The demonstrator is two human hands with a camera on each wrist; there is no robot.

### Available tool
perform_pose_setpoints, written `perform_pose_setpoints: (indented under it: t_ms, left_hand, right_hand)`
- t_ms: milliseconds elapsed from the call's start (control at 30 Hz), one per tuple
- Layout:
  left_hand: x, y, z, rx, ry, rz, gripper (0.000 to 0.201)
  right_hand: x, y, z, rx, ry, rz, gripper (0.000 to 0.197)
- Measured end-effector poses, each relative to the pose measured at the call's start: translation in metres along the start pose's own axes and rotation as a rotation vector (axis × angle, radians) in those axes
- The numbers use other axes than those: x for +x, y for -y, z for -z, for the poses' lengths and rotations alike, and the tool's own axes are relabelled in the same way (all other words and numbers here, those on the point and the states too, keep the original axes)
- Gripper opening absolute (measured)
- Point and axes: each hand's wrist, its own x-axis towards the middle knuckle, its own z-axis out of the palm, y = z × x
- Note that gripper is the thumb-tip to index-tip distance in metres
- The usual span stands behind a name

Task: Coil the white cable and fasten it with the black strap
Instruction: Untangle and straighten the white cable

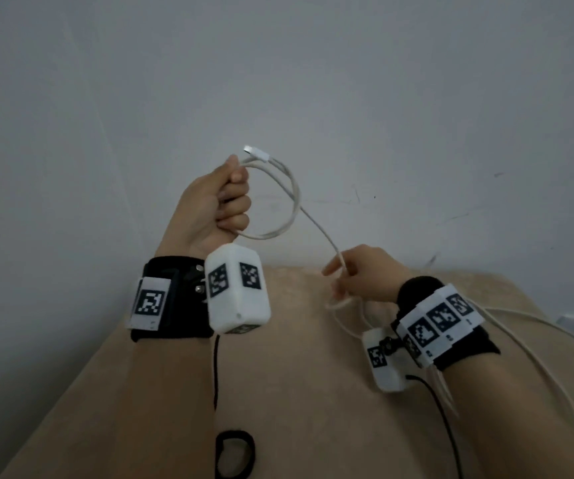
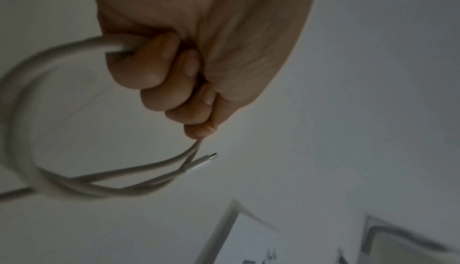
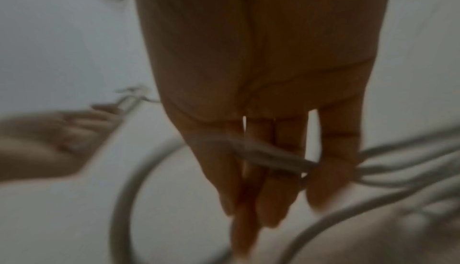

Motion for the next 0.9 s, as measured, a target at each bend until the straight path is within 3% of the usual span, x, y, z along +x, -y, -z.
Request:
perform_pose_setpoints:
  t_ms: [100,200,333,433,533,600,800,900]
  left_hand:
    - [-0.010,-0.018,0.020,-0.085,-0.037,-0.043,0.038]
    - [-0.014,-0.022,0.028,-0.069,-0.044,-0.029,0.036]
    - [-0.001,-0.001,0.009,0.013,0.015,0.082,0.038]
    - [0.003,0.010,-0.006,0.071,0.054,0.101,0.036]
    - [0.003,0.011,-0.007,0.064,0.025,0.093,0.037]
    - [0.003,0.011,-0.005,0.055,0.020,0.106,0.038]
    - [0.003,0.016,-0.011,0.114,0.083,0.159,0.039]
    - [0.004,0.018,-0.014,0.069,0.054,0.127,0.039]
  right_hand:
    - [-0.003,-0.023,0.017,0.004,-0.137,-0.094,0.016]
    - [-0.008,-0.028,0.031,0.053,-0.257,-0.066,0.014]
    - [-0.008,-0.001,0.024,0.085,-0.130,0.099,0.019]
    - [-0.006,0.015,0.011,0.345,-0.076,0.252,0.017]
    - [-0.011,0.015,0.015,0.913,0.017,0.248,0.016]
    - [-0.013,0.013,0.022,1.146,0.001,0.230,0.019]
    - [-0.007,0.011,0.027,1.303,-0.196,0.211,0.017]
    - [-0.009,0.015,0.025,1.312,-0.183,0.175,0.018]
